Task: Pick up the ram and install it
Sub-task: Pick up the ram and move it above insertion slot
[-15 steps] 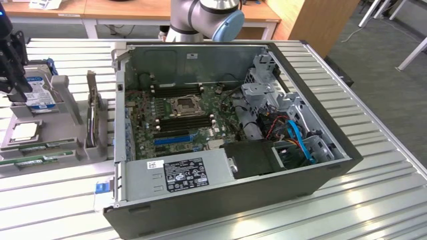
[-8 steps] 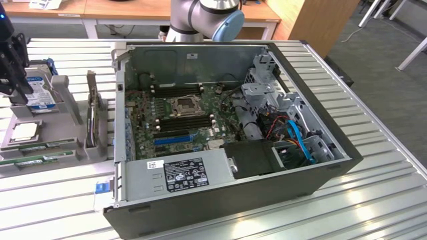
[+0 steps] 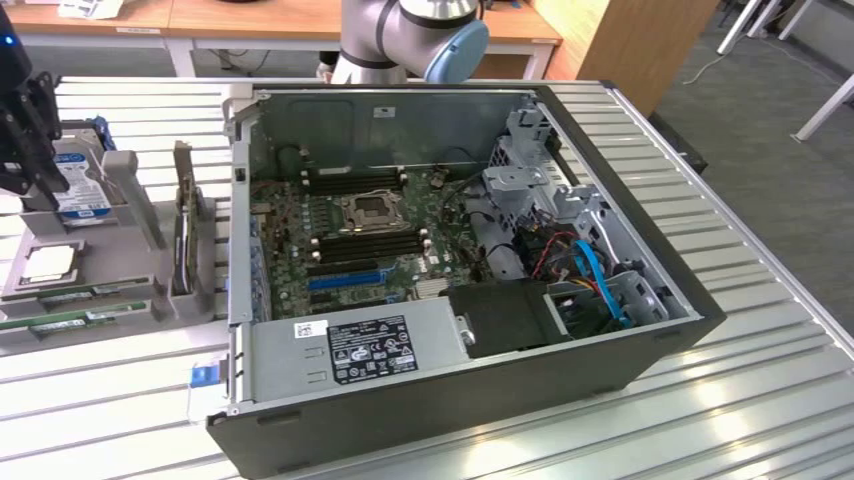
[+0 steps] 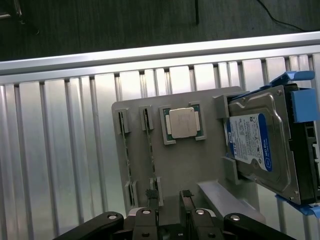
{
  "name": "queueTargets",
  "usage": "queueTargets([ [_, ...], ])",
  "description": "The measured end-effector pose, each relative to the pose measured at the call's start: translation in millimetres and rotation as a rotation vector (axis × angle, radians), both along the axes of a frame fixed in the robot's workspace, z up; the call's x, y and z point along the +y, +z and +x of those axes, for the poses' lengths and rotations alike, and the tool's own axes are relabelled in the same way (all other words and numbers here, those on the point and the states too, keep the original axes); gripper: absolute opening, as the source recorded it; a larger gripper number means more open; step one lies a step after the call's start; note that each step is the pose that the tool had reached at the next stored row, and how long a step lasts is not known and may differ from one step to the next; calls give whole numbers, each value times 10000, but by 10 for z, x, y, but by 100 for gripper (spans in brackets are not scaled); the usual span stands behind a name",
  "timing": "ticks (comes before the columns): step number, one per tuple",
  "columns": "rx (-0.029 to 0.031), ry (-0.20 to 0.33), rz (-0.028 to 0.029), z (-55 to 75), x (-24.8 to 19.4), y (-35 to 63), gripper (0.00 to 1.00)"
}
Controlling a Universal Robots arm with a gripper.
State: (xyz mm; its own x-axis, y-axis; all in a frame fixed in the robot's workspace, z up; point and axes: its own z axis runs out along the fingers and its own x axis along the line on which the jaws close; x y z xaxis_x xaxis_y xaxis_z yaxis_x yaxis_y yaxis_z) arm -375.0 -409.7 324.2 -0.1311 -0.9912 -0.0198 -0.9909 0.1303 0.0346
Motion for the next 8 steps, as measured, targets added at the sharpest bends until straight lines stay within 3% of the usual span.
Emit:
queueTargets([
  [8,-1,0,1,0,0,-47,31],
])
